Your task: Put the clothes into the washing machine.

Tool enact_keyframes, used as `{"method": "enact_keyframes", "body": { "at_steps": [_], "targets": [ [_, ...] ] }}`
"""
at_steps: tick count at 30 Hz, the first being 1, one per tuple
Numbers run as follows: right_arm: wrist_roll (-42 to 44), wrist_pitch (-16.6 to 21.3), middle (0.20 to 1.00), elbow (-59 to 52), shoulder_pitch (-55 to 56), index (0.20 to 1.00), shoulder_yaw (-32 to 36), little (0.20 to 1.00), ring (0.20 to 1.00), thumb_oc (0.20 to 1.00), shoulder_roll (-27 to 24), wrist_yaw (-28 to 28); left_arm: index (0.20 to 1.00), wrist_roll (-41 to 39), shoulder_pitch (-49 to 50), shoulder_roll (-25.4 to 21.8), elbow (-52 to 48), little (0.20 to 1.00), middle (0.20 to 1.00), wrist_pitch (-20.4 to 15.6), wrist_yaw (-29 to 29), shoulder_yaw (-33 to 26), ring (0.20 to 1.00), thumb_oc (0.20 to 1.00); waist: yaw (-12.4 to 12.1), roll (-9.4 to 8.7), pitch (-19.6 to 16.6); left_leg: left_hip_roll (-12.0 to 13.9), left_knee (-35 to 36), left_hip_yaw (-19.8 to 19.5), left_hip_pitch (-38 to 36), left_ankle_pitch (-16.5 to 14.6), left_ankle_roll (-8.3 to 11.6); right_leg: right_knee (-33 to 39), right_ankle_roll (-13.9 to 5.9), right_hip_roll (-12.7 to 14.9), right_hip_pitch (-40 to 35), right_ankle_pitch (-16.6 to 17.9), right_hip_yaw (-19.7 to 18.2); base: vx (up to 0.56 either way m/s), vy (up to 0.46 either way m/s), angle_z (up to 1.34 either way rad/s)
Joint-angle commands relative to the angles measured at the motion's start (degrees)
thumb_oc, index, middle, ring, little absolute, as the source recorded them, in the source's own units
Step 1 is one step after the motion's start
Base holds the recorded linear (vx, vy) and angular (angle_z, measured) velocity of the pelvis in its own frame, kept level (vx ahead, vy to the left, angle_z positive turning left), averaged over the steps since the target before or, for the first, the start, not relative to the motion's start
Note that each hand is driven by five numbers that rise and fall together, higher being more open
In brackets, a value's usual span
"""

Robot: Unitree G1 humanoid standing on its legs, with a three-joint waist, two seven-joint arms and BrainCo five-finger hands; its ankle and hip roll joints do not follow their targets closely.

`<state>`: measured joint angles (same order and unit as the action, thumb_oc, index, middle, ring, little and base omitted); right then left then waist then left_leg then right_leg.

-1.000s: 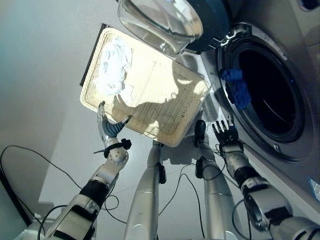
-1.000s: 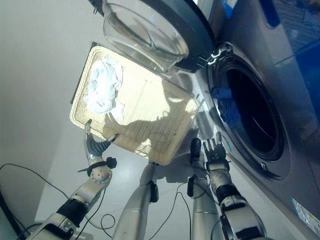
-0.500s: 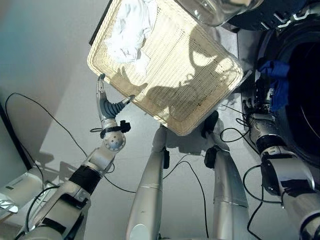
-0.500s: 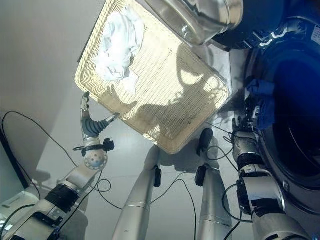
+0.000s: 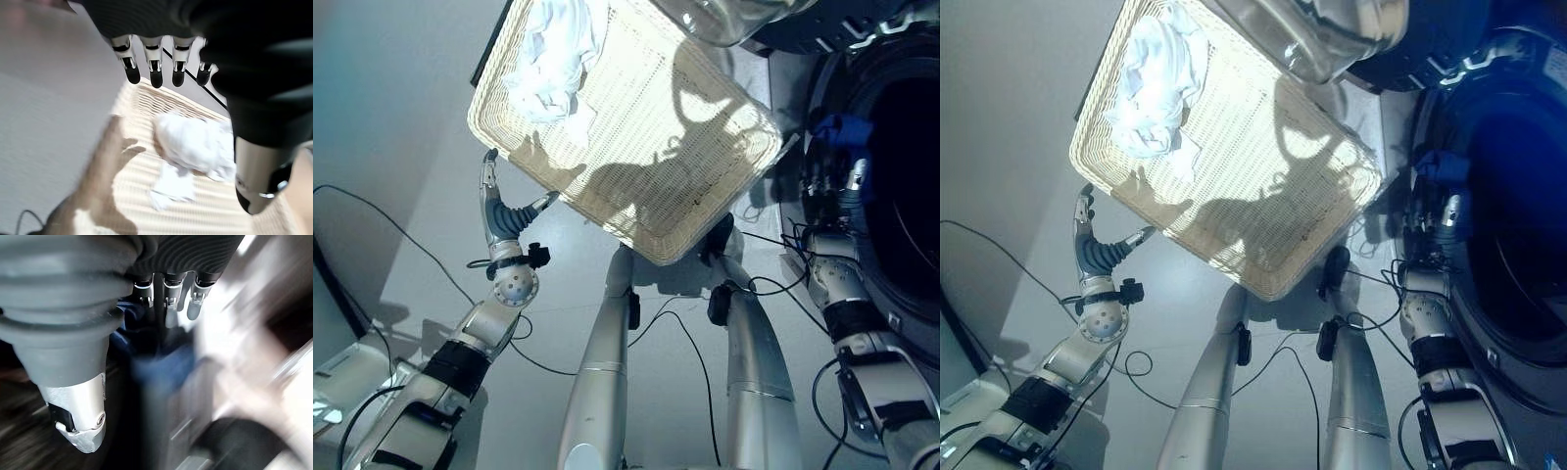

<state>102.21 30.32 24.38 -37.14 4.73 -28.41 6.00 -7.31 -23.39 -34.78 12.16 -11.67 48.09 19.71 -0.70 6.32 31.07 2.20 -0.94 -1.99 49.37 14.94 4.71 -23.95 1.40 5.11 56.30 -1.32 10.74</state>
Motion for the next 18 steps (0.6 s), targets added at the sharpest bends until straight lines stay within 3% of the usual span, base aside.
{"method": "enact_keyframes", "body": {
  "at_steps": [1, 7, 12, 14, 18],
  "targets": [
    [0.5, 8.0, 1.000, -3.4, 1.4, 1.000, 4.4, 1.000, 1.000, 1.000, -3.5, 1.8, 1.000, 3.4, 1.2, 0.0, -1.7, 1.000, 1.000, -1.5, -0.1, -3.5, 1.000, 1.000, -0.1, -1.45, -1.3, -2.9, -2.6, 5.0, -0.4, -4.0, -0.45, 10.0, -6.86, -3.1, -3.8, 9.1, -1.1, -0.04, 0.058, -0.23],
    [-1.2, 15.5, 1.000, -3.8, 3.5, 1.000, 8.5, 1.000, 1.000, 1.000, -2.6, -5.0, 1.000, 2.0, 0.0, -0.8, 0.1, 1.000, 1.000, -1.3, -0.2, -4.6, 1.000, 1.000, 0.8, -1.59, -1.3, -3.1, -2.6, 5.9, -1.8, -4.4, -0.24, 11.8, -7.13, -2.9, -5.3, 9.9, -1.4, -0.04, 0.051, -0.12],
    [9.1, 22.0, 1.000, -2.0, 4.3, 1.000, 12.2, 1.000, 1.000, 1.000, 0.3, -7.9, 1.000, 2.1, -0.9, -0.6, 2.0, 1.000, 1.000, -1.5, 0.6, -4.1, 1.000, 1.000, 1.1, -1.62, -1.3, -3.4, -2.8, 6.4, -2.8, -5.4, -0.15, 12.9, -7.40, -2.7, -6.7, 9.7, -1.6, -0.03, 0.050, -0.01],
    [8.4, 21.1, 1.000, 1.8, 3.5, 1.000, 12.6, 1.000, 1.000, 1.000, 1.1, -13.1, 1.000, 1.6, -2.7, -0.6, 3.1, 1.000, 1.000, -0.6, 1.7, -3.0, 1.000, 1.000, 1.1, -1.32, -1.3, -3.7, -2.9, 6.5, -1.9, -5.0, -0.35, 13.4, -7.28, -2.6, -6.0, 10.6, -1.5, -0.03, 0.070, 0.01],
    [3.0, 16.3, 1.000, 3.5, 2.9, 1.000, 11.4, 1.000, 1.000, 1.000, 1.1, -18.0, 1.000, 3.3, -3.7, -0.7, 3.4, 1.000, 1.000, 1.3, 3.3, -2.2, 1.000, 1.000, 0.9, -0.92, -1.3, -4.0, -3.0, 6.6, -2.0, -5.1, -0.52, 13.6, -7.27, -2.4, -6.2, 10.7, -1.4, 0.00, 0.056, -0.01]
  ]
}}
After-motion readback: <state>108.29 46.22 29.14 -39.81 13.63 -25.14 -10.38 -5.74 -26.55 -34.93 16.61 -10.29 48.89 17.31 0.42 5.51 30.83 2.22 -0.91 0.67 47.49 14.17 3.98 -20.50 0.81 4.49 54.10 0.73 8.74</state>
